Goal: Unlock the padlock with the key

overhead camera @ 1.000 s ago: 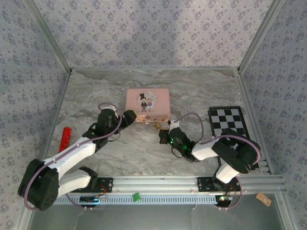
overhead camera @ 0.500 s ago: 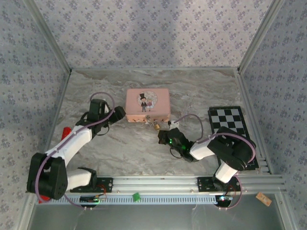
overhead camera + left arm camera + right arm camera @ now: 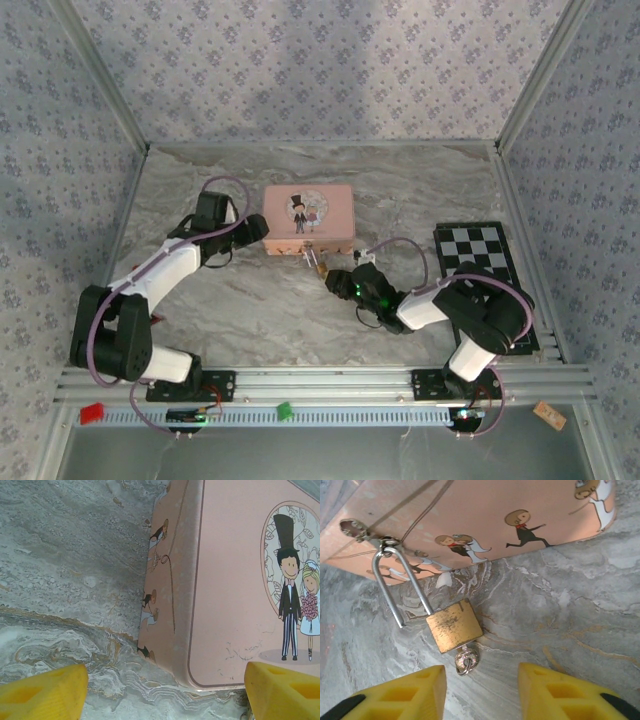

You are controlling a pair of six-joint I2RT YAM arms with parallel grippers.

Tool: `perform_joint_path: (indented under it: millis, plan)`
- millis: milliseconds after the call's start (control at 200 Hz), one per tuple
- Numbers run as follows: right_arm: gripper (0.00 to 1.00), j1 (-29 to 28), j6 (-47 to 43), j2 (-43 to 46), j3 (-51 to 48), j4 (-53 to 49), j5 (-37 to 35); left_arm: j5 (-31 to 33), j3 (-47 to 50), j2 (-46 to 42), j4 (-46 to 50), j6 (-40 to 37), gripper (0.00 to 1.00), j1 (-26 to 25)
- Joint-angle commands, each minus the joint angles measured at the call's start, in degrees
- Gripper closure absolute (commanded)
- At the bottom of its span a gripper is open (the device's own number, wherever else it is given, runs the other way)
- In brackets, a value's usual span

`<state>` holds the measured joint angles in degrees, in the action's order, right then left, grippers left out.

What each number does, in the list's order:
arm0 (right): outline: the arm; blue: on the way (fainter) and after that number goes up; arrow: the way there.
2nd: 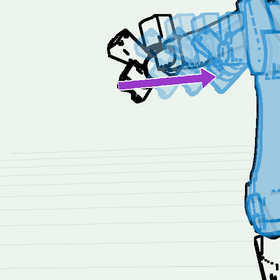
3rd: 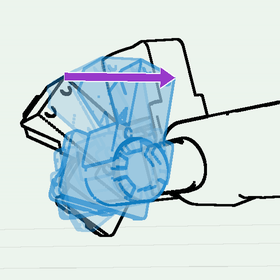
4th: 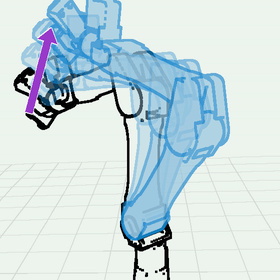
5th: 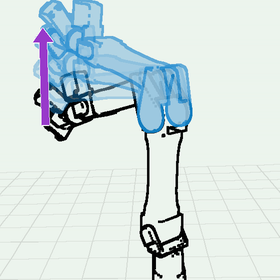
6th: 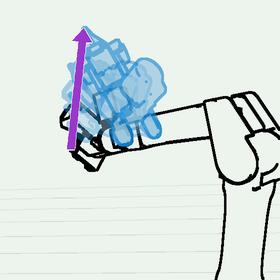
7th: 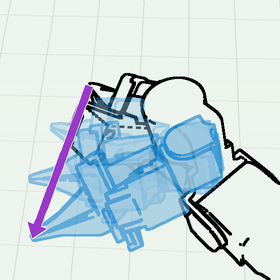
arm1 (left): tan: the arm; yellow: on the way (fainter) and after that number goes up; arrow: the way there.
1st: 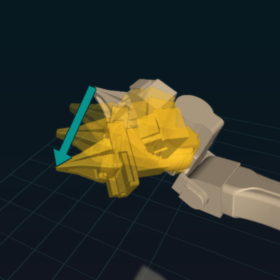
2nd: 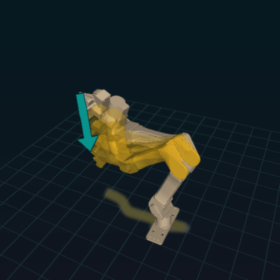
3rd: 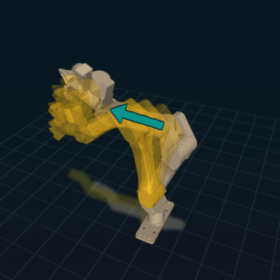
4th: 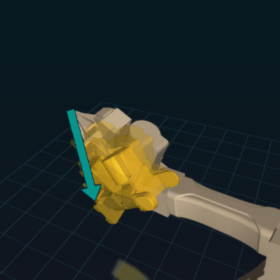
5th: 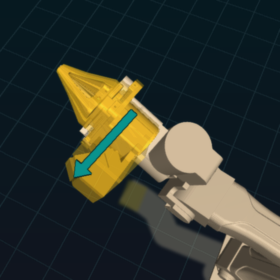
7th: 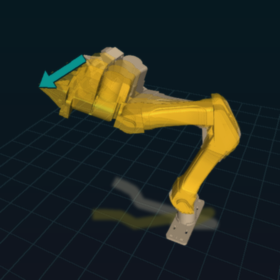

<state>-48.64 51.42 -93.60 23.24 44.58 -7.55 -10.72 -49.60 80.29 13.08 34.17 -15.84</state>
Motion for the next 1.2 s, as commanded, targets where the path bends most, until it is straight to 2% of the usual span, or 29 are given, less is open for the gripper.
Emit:
perform_joint_path:
  millis: [0, 90, 245, 385, 570, 865, 1034, 1199]
  plan:
    - [0.53, 0.6, -0.8, 2.2, -0.1, -7.0, -1.1, -0.5, -3.0, 0.3, 1.6, -2.6, 0.19, 0.2]
    - [0.49, 0.7, -2.4, 4.4, 0.3, -9.6, -1.2, -0.8, -4.2, 1.5, 1.2, -3.1, 0.19, 0.2]
    - [0.33, 1.3, -6.0, 8.9, 0.7, -14.6, -0.9, -2.4, -6.3, 5.4, 1.1, -2.7, 0.19, 0.0]
    - [0.28, 3.2, -9.6, 12.4, 0.9, -18.1, 1.6, -3.2, -6.8, 7.5, -0.6, -2.1, 0.20, -1.4]
    - [0.28, 7.5, -13.5, 14.9, 1.2, -20.0, 8.1, -3.5, -6.0, 9.1, -2.0, -1.0, 0.24, -4.2]
    - [0.32, 11.9, -20.1, 12.4, 6.5, -23.3, 19.6, -5.2, -3.7, 10.3, -5.2, 2.7, 0.33, -8.1]
    - [0.34, 13.7, -22.8, 11.0, 9.0, -25.1, 22.3, -4.3, -2.4, 9.6, -6.8, 4.6, 0.33, -11.4]
    - [0.38, 16.6, -27.5, 8.4, 13.1, -30.8, 26.0, -2.9, -0.9, 8.5, -8.0, 6.3, 0.33, -13.5]
